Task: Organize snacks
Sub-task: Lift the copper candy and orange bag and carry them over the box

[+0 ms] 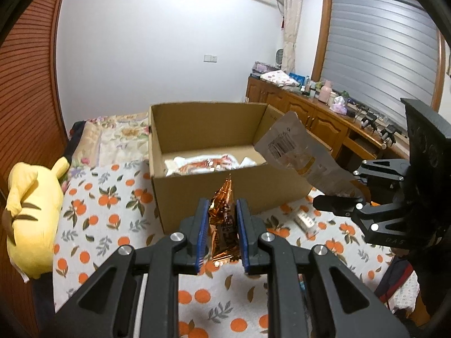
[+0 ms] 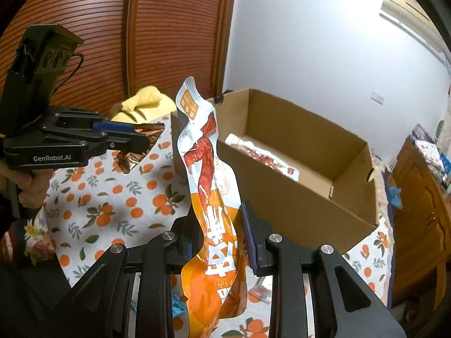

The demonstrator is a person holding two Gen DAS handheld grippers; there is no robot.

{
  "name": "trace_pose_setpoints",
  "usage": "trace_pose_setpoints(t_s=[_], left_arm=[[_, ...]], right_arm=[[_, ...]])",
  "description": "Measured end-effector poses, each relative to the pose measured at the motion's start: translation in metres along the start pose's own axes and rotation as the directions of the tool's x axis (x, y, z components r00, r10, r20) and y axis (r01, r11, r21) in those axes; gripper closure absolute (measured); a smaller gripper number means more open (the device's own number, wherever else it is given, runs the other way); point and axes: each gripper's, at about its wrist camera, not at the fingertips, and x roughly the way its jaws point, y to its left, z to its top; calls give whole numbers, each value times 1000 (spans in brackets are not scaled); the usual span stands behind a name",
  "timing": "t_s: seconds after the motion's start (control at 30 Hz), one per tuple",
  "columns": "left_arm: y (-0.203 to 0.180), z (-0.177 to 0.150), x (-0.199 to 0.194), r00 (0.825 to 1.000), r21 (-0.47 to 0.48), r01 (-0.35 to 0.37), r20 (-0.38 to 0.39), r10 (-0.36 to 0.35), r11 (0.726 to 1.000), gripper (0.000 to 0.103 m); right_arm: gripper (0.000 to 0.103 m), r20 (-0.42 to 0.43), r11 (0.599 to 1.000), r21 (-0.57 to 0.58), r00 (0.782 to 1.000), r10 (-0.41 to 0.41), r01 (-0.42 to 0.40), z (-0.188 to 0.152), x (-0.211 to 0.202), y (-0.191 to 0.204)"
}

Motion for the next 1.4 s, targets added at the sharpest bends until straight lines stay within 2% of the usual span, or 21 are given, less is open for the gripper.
trace_pose_setpoints(t_s=[0.27, 0.67, 1.13, 1.4], left_arm=[[-2, 29, 11, 1000, 35, 3, 17, -4, 999, 86], [2, 61, 47, 1000, 62, 8, 13, -8, 998, 86], [18, 79, 95, 999, 56, -13, -35, 15, 998, 85], [27, 84, 119, 998, 39, -33, -60, 35, 999, 80]], right_arm=[[76, 34, 1000, 1, 999, -16, 16, 18, -6, -16], [76, 56, 1000, 12, 998, -22, 21, 39, 10, -46], [76, 56, 997, 61, 997, -46, 42, 45, 31, -83], [76, 41, 995, 69, 997, -68, 65, 55, 52, -98]])
